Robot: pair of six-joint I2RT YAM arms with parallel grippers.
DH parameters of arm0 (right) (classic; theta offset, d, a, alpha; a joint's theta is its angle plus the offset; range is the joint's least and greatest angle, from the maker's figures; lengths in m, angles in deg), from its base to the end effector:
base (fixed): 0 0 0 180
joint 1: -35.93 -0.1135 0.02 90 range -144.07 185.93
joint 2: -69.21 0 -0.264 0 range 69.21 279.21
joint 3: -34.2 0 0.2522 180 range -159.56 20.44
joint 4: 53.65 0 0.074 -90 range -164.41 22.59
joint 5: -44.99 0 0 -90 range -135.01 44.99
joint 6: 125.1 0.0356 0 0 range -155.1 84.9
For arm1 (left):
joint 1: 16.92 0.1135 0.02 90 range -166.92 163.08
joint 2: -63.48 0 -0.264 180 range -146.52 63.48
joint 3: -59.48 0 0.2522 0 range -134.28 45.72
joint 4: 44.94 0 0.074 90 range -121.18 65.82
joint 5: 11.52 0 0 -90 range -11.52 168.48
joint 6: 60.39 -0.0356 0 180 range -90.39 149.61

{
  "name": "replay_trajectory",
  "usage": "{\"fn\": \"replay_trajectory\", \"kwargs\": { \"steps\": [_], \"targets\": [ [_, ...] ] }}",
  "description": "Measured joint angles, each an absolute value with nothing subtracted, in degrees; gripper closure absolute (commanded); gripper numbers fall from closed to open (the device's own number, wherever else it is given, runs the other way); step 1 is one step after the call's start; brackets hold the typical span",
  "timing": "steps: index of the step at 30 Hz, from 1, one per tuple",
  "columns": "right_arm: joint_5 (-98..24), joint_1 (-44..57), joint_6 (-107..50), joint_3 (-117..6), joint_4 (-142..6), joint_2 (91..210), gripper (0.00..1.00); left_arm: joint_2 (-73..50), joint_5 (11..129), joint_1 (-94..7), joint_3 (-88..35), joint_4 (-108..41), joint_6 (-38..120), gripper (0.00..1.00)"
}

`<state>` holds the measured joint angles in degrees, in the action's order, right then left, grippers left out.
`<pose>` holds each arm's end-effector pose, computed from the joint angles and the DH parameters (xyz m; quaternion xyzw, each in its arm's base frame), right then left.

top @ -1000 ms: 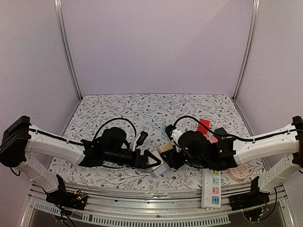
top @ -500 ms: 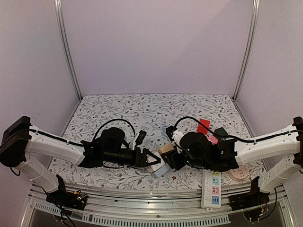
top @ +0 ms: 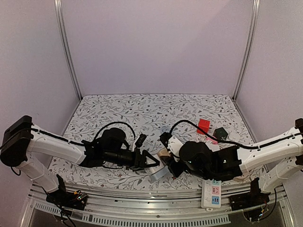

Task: Pull the plug off the socket

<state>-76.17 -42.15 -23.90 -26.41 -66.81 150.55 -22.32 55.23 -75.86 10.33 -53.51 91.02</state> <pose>0.0806 0.2925 0.2270 -0.3630 0.7790 0.1497 0.4889 0.1413 -0.2618 0.1760 0.0855 0.8420 -0.5231 0.1007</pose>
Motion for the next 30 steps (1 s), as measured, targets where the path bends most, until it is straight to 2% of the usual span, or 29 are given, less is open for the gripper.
{"fn": "replay_trajectory", "kwargs": {
  "steps": [5, 7, 11, 15, 23, 30],
  "targets": [
    [-79.0, -43.2, -22.4, -27.4, -66.1, 150.6, 0.76, -22.6, 55.5, -75.8, 11.4, -53.5, 91.0, 1.0],
    [-80.5, -43.2, -21.3, -28.1, -66.2, 150.6, 0.73, -22.6, 55.7, -75.8, 12.4, -54.1, 90.8, 1.0],
    [-81.6, -42.8, -18.3, -28.9, -66.3, 150.6, 0.58, -22.3, 56.4, -75.8, 13.7, -54.5, 89.3, 1.0],
    [-77.2, -40.6, -14.7, -28.9, -67.2, 150.6, 0.42, -20.4, 57.5, -76.2, 14.1, -52.8, 85.0, 1.0],
    [-65.7, -35.1, -9.4, -30.6, -73.0, 151.6, 0.22, -15.1, 63.6, -78.6, 12.1, -41.2, 73.3, 1.0],
    [-60.6, -34.7, -8.9, -35.5, -77.1, 156.2, 0.19, -13.8, 68.5, -80.9, 10.9, -35.9, 67.9, 1.0]
  ]
}}
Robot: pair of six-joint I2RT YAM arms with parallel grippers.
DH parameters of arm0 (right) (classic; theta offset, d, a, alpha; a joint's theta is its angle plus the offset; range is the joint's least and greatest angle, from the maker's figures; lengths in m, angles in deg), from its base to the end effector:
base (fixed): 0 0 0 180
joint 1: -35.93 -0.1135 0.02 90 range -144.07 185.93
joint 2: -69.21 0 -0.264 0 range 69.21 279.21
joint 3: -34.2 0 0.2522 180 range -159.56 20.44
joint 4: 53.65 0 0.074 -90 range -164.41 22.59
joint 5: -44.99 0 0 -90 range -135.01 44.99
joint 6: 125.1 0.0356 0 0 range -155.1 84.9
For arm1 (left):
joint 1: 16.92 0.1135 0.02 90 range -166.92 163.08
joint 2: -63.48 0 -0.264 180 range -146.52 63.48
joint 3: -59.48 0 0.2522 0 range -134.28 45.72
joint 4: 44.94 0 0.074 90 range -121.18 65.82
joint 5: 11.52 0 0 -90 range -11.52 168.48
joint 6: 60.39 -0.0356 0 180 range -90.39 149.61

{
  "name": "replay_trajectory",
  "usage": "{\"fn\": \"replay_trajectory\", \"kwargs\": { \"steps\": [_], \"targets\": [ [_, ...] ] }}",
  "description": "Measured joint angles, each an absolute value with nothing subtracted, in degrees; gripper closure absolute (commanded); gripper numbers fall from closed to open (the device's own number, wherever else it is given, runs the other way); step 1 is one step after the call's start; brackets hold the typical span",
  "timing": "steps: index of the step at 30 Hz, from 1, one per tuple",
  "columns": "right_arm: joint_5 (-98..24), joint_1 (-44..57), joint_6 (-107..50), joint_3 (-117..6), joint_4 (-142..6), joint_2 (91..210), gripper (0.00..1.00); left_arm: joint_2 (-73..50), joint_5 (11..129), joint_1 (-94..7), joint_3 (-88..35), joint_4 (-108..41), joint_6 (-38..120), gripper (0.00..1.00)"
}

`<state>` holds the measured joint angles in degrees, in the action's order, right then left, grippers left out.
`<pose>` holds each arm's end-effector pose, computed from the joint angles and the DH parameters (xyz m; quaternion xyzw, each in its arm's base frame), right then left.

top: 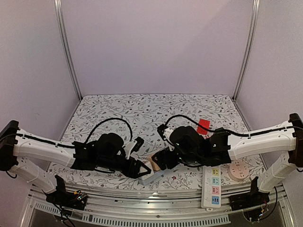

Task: Pull the plug off the socket

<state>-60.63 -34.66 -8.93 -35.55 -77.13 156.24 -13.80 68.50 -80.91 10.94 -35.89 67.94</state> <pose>0.1184 0.3073 0.2315 -0.2880 0.8552 0.2265 0.3665 0.1125 -0.2446 0.1829 0.2360 0.8638 -0.3904 0.2141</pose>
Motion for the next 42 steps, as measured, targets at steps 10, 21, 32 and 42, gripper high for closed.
{"fn": "replay_trajectory", "kwargs": {
  "steps": [10, 21, 32, 42],
  "targets": [
    [-59.9, -34.6, -8.9, -39.2, -79.9, 163.6, 0.26, -13.8, 70.8, -82.2, 10.9, -35.0, 66.1, 1.0],
    [-55.9, -33.7, -5.9, -39.0, -77.6, 166.3, 0.59, -13.2, 72.5, -82.8, 10.8, -33.7, 65.4, 1.0],
    [-49.8, -30.4, -3.1, -36.5, -73.3, 165.8, 0.92, -12.6, 74.5, -82.8, 10.8, -34.2, 65.8, 1.0],
    [-57.4, -34.0, -5.7, -34.9, -72.5, 163.5, 0.93, -12.4, 75.2, -83.0, 10.8, -34.4, 67.3, 1.0]
  ]
}}
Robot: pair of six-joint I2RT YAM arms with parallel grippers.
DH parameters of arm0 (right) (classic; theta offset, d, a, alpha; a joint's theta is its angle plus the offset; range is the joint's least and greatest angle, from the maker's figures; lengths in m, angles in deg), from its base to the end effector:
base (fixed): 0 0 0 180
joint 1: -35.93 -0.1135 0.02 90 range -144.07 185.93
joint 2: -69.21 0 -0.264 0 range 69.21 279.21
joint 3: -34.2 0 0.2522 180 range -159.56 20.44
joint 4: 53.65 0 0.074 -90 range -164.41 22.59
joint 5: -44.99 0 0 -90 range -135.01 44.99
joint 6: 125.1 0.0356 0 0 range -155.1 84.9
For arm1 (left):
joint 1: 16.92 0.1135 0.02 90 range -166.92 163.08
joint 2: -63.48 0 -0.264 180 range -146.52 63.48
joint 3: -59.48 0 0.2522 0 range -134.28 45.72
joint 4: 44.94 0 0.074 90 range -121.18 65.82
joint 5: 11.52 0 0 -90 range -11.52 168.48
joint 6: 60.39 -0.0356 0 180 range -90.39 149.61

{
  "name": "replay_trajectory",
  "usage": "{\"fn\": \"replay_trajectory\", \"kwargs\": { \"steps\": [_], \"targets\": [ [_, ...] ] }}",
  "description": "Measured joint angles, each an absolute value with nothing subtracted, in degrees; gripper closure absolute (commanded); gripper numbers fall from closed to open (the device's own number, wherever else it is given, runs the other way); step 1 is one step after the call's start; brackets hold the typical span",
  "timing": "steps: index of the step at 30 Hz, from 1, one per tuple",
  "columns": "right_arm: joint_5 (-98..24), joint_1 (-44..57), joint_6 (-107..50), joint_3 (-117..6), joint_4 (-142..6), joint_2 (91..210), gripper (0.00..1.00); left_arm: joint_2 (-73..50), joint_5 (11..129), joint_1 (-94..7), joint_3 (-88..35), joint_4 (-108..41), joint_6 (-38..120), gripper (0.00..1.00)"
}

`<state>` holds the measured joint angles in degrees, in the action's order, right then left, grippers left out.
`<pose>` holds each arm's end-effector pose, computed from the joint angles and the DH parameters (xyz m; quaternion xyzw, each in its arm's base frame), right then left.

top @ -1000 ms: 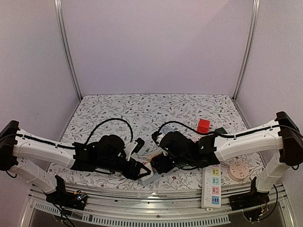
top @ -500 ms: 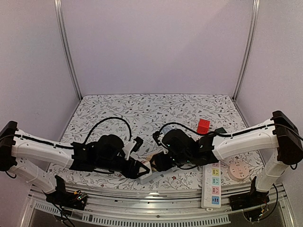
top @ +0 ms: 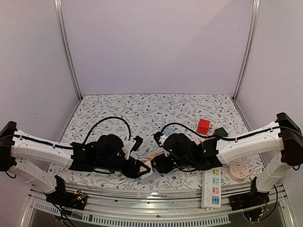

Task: Pull the plug off the socket

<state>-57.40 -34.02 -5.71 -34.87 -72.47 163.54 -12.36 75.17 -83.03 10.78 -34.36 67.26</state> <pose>0.1259 0.3226 0.1935 -0.2778 0.8732 0.2313 0.3267 0.1060 -0.2445 0.1874 0.2329 0.8667 -0.3625 0.2515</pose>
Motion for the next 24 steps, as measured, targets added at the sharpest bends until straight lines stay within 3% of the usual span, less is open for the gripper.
{"fn": "replay_trajectory", "kwargs": {
  "steps": [13, 24],
  "targets": [
    [-60.6, -35.1, -7.4, -32.2, -68.5, 160.4, 0.96, -9.2, 75.8, -82.9, 12.1, -35.7, 68.6, 1.0],
    [-56.4, -32.0, -1.0, -35.7, -73.6, 163.4, 0.99, -12.2, 78.1, -84.0, 9.3, -32.5, 64.7, 1.0]
  ]
}}
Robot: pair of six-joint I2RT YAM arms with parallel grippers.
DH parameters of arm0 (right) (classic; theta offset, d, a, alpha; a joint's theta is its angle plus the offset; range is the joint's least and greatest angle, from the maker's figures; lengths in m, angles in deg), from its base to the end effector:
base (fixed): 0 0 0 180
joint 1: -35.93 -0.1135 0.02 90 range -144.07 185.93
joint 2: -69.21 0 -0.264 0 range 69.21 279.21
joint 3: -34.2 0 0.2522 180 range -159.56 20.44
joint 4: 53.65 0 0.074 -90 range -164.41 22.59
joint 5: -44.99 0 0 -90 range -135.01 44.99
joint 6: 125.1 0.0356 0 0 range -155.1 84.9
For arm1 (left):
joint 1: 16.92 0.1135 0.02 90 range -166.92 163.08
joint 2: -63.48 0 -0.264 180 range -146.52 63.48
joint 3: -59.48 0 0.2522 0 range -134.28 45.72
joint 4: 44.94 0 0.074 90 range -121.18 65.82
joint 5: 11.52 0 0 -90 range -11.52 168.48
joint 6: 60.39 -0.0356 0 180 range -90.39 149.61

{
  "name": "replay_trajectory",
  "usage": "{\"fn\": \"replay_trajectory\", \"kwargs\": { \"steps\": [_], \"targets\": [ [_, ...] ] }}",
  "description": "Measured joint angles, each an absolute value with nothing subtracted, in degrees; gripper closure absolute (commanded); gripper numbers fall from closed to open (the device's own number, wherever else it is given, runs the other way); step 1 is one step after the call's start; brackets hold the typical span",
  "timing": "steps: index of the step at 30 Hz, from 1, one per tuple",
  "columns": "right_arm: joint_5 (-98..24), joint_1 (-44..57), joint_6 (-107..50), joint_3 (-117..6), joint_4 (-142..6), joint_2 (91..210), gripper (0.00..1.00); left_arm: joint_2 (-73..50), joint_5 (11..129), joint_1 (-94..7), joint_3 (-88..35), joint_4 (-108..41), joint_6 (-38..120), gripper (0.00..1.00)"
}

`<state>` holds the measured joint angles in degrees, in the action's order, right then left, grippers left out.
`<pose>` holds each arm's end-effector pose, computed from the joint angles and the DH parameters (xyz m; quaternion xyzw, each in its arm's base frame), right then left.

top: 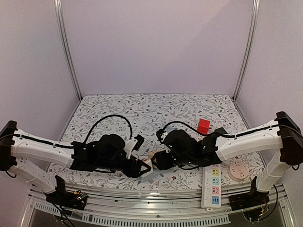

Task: Pull the plug off the socket

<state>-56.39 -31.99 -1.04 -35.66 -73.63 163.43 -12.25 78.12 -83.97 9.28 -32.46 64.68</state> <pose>0.1370 0.3190 0.1966 -0.2303 0.8886 0.2425 0.3140 0.1046 -0.2477 0.1932 0.2489 0.8637 -0.3427 0.2733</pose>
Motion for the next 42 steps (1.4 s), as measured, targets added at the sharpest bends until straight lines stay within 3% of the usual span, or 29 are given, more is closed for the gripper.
{"fn": "replay_trajectory", "kwargs": {
  "steps": [15, 31, 42],
  "targets": [
    [-57.0, -32.6, -1.7, -36.2, -74.4, 164.2, 0.99, -12.6, 79.0, -83.7, 10.3, -33.5, 65.4, 1.0],
    [-64.6, -36.6, -2.9, -33.9, -68.9, 162.5, 0.99, -7.5, 71.7, -78.9, 15.7, -38.6, 69.9, 1.0],
    [-63.7, -35.5, 0.8, -36.6, -73.6, 163.1, 0.99, -7.5, 72.1, -79.7, 15.5, -38.9, 66.8, 1.0]
  ]
}}
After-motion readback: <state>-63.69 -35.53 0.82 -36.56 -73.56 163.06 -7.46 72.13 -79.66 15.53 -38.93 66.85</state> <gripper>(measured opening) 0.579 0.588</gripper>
